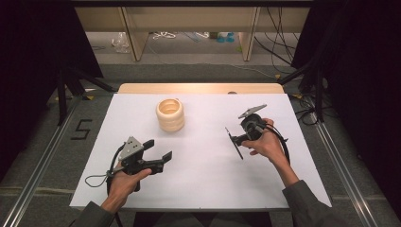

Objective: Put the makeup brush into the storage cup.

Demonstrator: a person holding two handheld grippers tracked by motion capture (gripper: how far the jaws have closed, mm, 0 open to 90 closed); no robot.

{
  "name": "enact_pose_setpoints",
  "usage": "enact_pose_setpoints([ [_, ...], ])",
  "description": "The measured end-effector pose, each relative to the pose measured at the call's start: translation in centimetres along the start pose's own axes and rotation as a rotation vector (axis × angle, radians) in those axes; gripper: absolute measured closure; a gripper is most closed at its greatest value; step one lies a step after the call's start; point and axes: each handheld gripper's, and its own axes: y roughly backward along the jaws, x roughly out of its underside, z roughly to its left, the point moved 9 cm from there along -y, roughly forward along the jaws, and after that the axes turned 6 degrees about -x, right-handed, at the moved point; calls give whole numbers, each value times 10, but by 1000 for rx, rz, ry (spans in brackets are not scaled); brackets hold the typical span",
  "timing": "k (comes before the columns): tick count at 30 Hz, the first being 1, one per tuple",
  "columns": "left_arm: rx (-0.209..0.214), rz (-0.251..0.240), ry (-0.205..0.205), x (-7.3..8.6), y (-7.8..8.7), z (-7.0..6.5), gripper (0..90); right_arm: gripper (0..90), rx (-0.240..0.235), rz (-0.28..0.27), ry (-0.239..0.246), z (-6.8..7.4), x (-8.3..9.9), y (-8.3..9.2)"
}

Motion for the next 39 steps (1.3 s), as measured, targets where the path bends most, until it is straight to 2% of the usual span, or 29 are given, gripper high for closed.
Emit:
enact_pose_setpoints([
  [1,0,0,0,0,0,0,156,309,6,-5,1,-1,-1,-2],
  [2,1,0,0,0,0,0,156,314,1,30,-17,0,1,-2],
  [4,2,0,-1,0,0,0,156,329,-2,48,-17,0,1,-5],
  [6,3,1,0,0,0,0,157,330,4,52,-3,-2,0,-7],
  [7,2,1,-1,0,0,0,157,332,-3,66,-16,-1,0,-8],
  [10,2,1,1,0,0,0,157,344,-3,76,-13,-3,-1,-12],
  [13,2,0,2,0,0,0,156,347,-22,102,-39,-1,-2,-17],
  [15,9,0,-4,0,0,-1,157,349,-17,95,-25,-2,-3,-19],
  [19,6,3,-5,0,0,-1,157,353,-21,110,-26,-4,-1,-21],
  [21,7,0,-3,0,0,-1,156,354,-23,120,-46,-7,0,-23],
  [29,6,1,1,0,0,-1,156,382,-45,137,-49,-10,1,-31],
  [33,10,-1,-1,0,0,-1,157,400,-48,152,-73,-11,2,-33],
  [39,6,1,1,0,0,-1,157,436,-56,170,-78,-12,0,-37],
])
